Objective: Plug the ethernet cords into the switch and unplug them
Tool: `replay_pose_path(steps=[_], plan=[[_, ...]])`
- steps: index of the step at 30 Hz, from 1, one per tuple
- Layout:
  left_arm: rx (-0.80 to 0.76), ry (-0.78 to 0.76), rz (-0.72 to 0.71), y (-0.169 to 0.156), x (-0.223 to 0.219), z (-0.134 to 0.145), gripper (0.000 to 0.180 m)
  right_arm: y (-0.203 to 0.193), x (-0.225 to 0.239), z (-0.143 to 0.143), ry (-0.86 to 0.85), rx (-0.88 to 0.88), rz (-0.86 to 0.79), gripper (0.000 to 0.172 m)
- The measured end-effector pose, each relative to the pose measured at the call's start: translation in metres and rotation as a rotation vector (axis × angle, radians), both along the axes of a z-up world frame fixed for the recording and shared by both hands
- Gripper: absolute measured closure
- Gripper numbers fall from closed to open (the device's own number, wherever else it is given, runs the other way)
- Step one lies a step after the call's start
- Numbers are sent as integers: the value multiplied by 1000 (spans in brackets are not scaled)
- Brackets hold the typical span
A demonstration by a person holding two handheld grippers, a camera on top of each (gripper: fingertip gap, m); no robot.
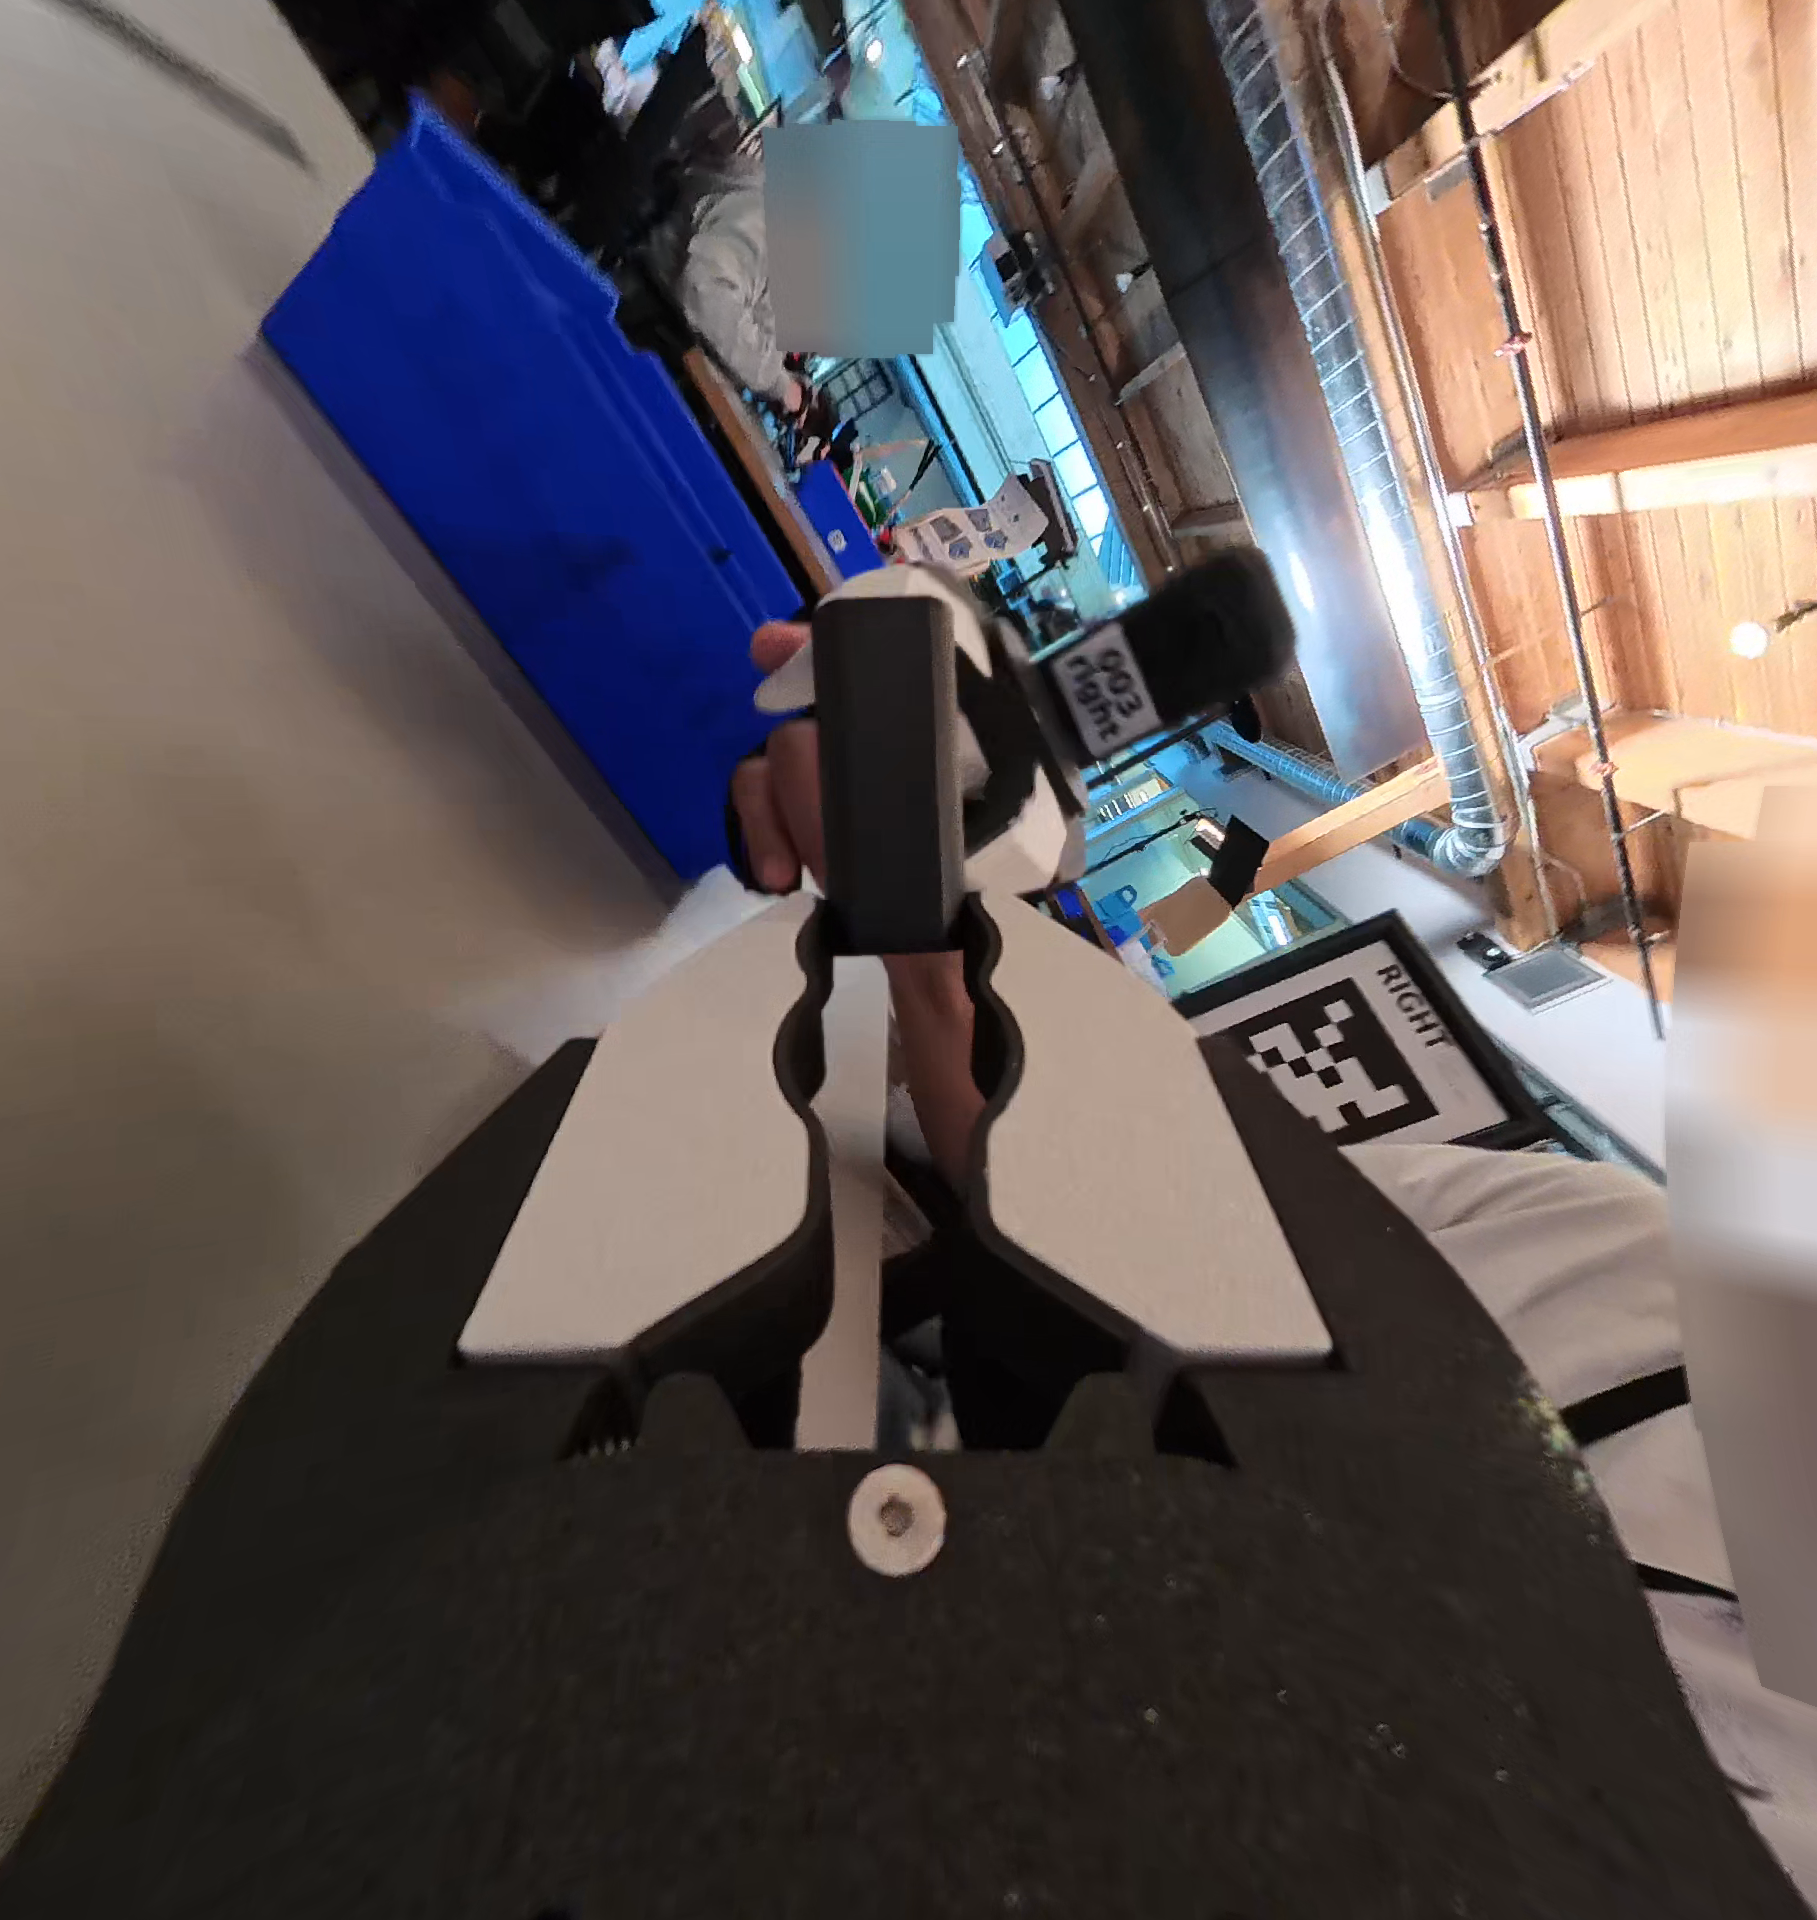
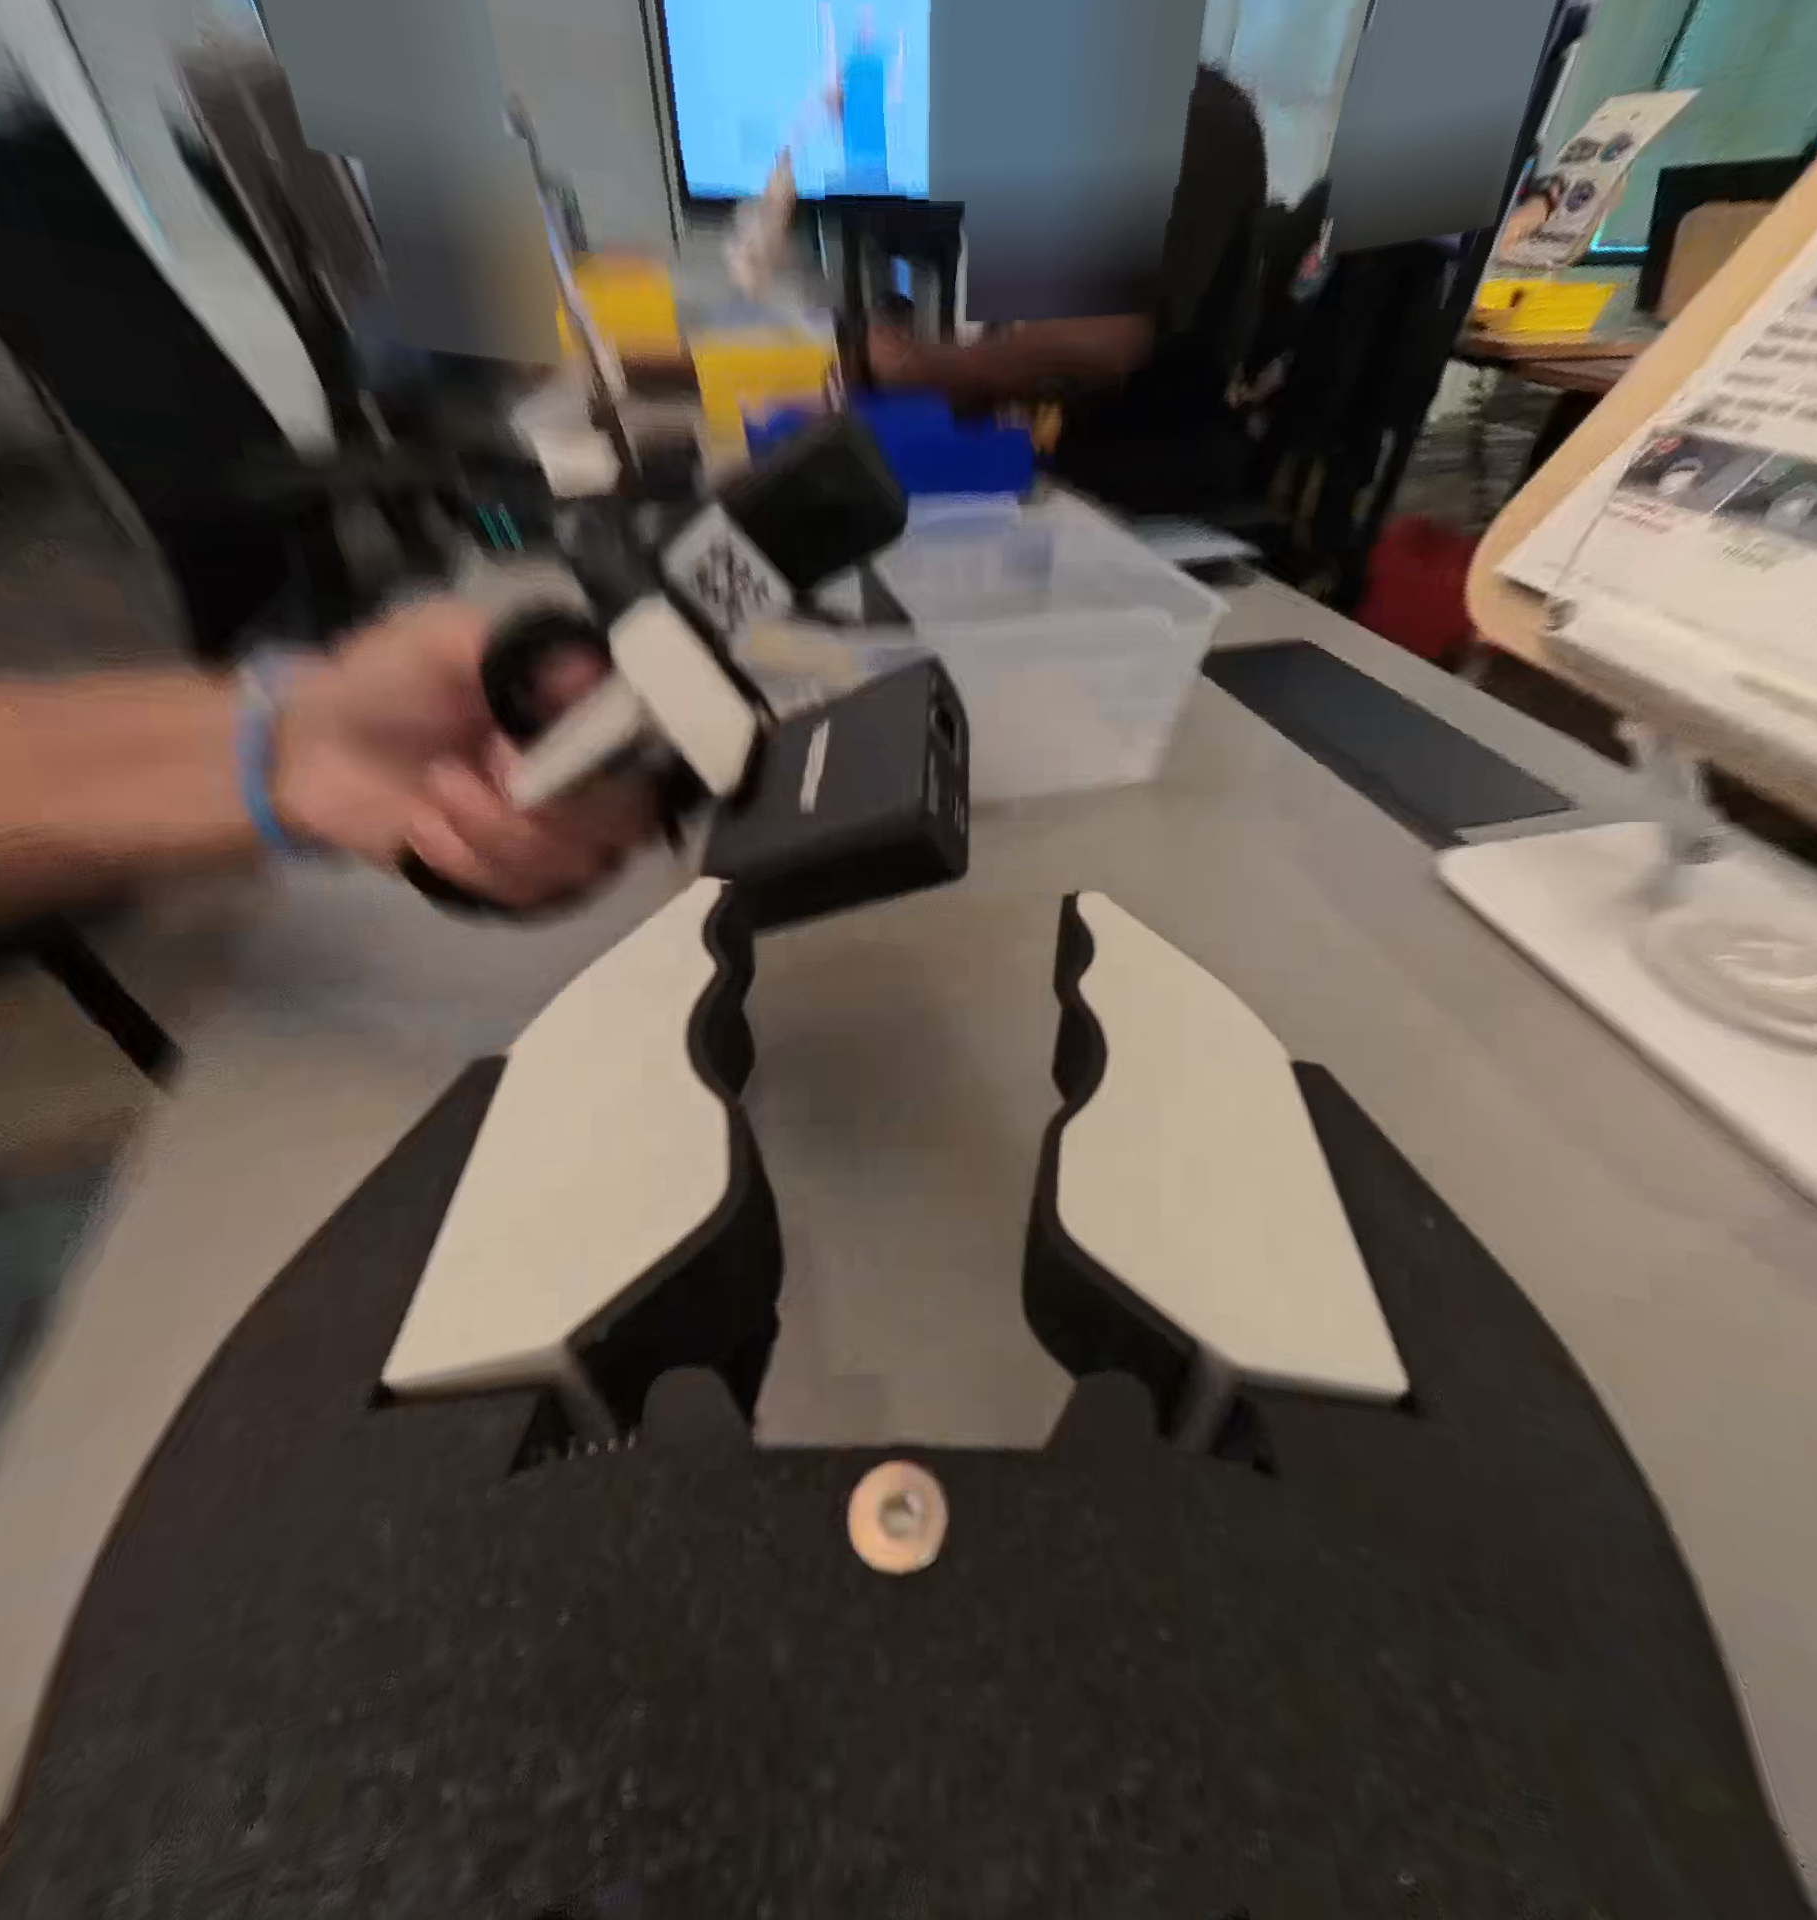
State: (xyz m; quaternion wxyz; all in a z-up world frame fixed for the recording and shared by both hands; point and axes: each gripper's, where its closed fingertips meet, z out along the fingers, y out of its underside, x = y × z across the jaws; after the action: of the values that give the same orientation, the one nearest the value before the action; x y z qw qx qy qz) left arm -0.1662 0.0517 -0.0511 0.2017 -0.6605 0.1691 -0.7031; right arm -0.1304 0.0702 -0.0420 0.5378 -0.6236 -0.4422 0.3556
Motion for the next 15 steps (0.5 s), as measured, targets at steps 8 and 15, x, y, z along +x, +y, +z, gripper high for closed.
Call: replay_pose_path(steps=[8,15], plan=[[-335,6,-173,-23,9,-19,157,3,0,-31,-383,556,-99,101],[-424,-5,-208,-31,13,-20,157,-3,-11,-42,-610,932,-126,97]])
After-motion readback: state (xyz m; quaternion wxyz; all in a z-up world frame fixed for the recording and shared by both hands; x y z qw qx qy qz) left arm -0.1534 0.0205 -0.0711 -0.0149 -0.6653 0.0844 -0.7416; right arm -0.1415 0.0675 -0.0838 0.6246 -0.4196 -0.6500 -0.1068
